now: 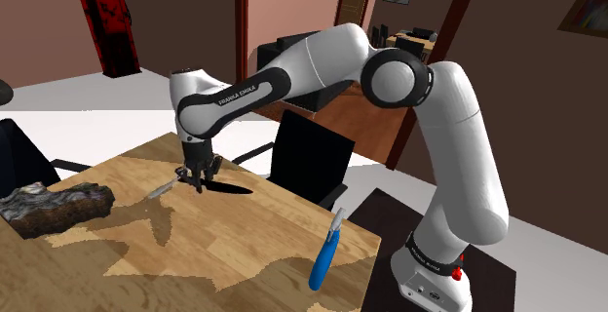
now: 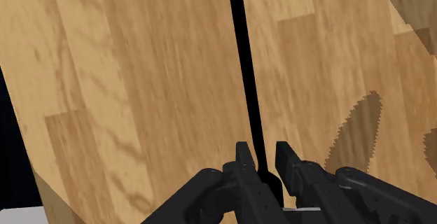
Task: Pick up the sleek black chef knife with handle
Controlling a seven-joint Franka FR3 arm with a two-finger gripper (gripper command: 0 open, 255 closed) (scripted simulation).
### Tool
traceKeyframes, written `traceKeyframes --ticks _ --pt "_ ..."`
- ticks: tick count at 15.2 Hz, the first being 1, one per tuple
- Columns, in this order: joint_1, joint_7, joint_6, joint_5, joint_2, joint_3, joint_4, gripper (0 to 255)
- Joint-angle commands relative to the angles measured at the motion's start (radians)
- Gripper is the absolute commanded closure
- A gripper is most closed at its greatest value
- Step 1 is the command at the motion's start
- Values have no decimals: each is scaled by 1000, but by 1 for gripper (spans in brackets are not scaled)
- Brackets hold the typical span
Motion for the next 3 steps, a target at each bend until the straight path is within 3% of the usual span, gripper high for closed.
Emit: traceKeyframes --ticks 1,3 --pt "0 1 -22 2 -10 2 12 255" --pt "0 1 -23 3 -11 2 12 255"
